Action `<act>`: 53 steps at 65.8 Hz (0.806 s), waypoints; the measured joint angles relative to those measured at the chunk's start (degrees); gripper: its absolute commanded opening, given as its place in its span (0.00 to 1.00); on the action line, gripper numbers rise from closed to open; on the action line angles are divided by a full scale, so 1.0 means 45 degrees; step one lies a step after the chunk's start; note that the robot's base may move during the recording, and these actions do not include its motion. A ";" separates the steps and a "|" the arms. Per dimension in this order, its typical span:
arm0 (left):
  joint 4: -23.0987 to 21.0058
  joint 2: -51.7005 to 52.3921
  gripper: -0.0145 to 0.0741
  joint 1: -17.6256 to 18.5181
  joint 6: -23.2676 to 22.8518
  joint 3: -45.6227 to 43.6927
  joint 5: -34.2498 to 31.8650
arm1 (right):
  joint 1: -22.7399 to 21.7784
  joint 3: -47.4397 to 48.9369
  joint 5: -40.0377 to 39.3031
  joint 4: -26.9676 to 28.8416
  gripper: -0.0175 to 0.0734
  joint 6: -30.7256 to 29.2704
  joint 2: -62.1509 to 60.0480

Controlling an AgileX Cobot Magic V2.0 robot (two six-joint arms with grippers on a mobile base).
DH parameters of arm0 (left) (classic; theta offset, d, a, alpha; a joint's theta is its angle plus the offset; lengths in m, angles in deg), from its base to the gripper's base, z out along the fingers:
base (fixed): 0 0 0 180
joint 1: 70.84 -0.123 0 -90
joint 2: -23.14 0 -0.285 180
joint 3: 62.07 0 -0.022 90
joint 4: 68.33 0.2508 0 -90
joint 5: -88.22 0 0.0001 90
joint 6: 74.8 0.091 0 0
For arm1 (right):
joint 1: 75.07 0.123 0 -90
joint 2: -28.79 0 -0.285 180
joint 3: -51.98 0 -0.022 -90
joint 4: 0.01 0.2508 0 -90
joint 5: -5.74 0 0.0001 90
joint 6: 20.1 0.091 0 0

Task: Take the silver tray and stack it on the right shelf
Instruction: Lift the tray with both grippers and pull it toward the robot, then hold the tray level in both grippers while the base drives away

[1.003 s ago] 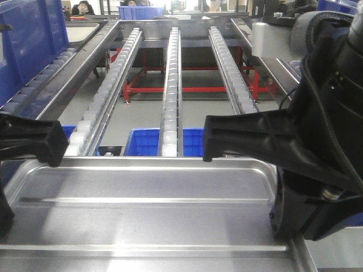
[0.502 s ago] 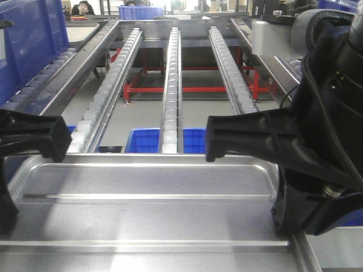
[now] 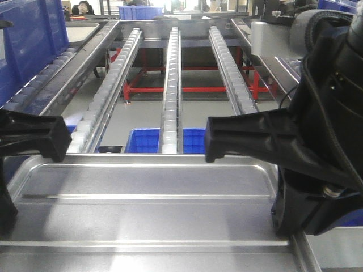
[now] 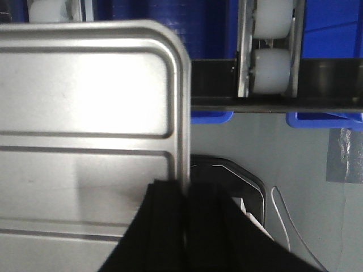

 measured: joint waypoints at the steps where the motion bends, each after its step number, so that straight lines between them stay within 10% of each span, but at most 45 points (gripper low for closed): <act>1: 0.0000 0.0000 0.06 0.0000 0.0000 0.0000 0.0000 | 0.0000 0.0000 0.0000 0.0000 0.27 0.0000 0.0000; 53: 0.0000 0.0000 0.06 0.0000 0.0000 -0.0051 0.0050 | 0.0000 0.0000 0.0000 0.0000 0.27 0.0000 0.0000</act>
